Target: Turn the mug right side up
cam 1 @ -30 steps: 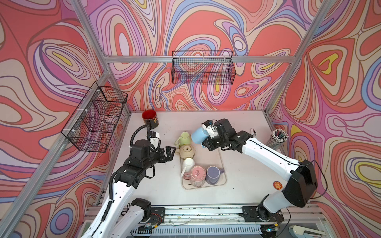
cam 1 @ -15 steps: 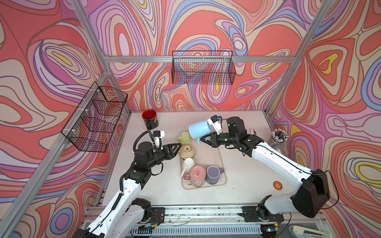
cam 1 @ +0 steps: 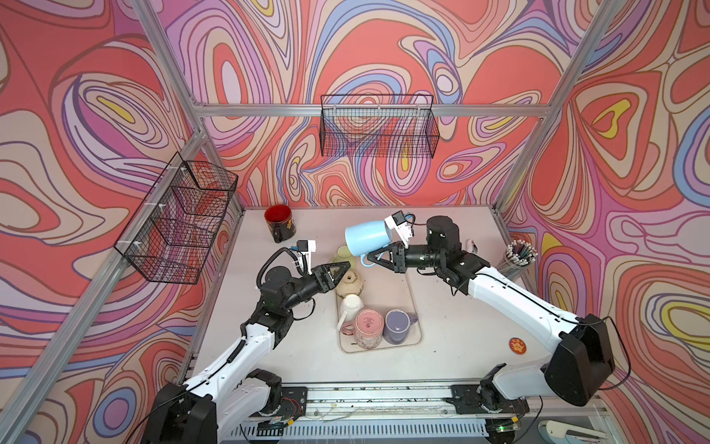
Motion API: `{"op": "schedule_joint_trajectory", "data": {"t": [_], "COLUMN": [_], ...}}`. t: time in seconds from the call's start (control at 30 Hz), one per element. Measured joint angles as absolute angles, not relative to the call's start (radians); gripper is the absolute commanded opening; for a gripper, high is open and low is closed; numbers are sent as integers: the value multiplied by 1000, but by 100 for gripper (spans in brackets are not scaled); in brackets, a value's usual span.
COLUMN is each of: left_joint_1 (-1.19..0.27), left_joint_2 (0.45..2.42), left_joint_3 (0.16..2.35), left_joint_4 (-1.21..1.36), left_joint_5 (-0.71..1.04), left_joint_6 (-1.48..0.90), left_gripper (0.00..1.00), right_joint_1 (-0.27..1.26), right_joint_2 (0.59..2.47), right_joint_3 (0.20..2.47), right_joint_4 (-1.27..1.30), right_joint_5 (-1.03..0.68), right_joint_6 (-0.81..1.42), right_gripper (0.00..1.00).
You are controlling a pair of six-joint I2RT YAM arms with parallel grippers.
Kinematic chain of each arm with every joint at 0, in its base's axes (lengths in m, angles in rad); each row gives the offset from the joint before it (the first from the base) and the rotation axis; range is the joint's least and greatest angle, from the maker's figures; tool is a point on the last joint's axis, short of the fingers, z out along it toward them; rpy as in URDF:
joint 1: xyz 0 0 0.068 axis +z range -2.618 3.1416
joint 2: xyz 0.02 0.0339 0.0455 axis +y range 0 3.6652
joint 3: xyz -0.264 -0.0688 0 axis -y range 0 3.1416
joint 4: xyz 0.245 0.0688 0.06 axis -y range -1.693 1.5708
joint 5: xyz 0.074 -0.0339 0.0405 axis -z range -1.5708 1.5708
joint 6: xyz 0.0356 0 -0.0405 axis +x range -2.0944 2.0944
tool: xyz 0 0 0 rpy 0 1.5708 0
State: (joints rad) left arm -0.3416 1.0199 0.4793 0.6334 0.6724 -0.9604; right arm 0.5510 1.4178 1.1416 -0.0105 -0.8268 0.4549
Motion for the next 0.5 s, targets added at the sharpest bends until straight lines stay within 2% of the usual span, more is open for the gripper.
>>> {"op": "schedule_joint_trajectory", "data": {"t": [0.27,0.5], "left_joint_1": [-394,-443], "left_joint_2": [1043,1078], "left_joint_3": [494,531], "left_joint_4": [738,810], "left_joint_5": [686,696], "left_joint_6": [-973,-973], "left_gripper": [52,47], "right_joint_1": [551,551], "right_joint_2": [1424,1430], "right_joint_3": [1140,1134], "right_joint_4": [54,79], "right_joint_5": [-874,-916], "right_joint_6": [485,499], "right_gripper": [0,0]}}
